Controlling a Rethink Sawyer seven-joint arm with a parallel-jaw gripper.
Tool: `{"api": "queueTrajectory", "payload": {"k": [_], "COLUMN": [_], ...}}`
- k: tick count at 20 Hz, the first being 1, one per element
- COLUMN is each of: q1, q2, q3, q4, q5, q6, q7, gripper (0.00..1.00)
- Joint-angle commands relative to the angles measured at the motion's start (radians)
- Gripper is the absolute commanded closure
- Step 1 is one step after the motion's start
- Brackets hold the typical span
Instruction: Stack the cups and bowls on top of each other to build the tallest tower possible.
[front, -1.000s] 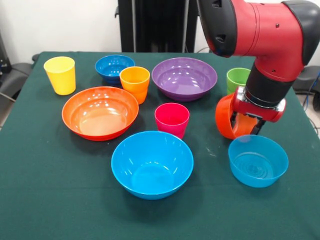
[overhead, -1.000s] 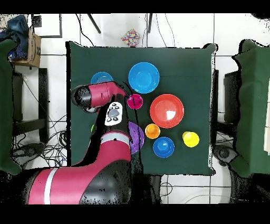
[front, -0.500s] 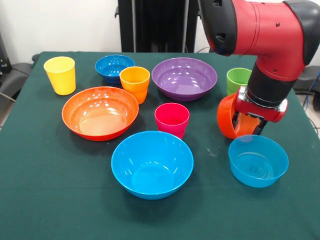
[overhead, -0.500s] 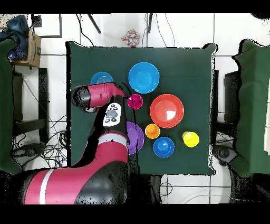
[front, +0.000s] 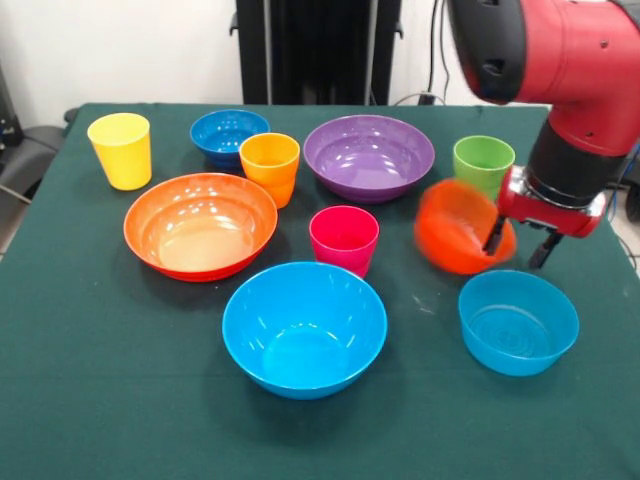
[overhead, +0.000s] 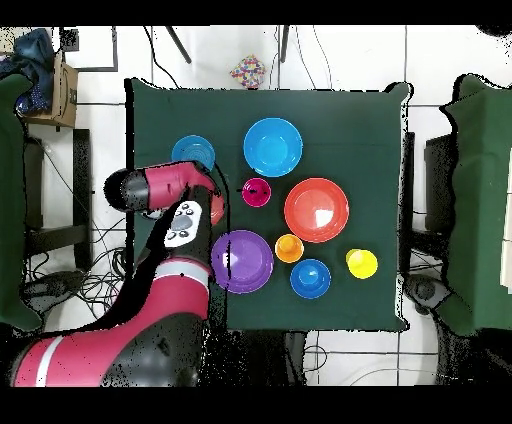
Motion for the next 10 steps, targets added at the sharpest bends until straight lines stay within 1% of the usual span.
{"api": "queueTrajectory", "payload": {"k": [1,6,8,10], "q1": [0.059,0.077,0.079,0.081], "q2": [0.045,0.078,0.095,0.1], "q3": [0.01,-0.015,-0.024,-0.031], "q4": [-0.089,-0.166,-0.198,-0.206], "q5": [0.055,0.091,0.103,0.11], "q6": [0.143,0.207,0.218,0.221], "q7": [0.237,0.244,0.249,0.25], "gripper": [0.0,0.0,0.0,0.0]}}
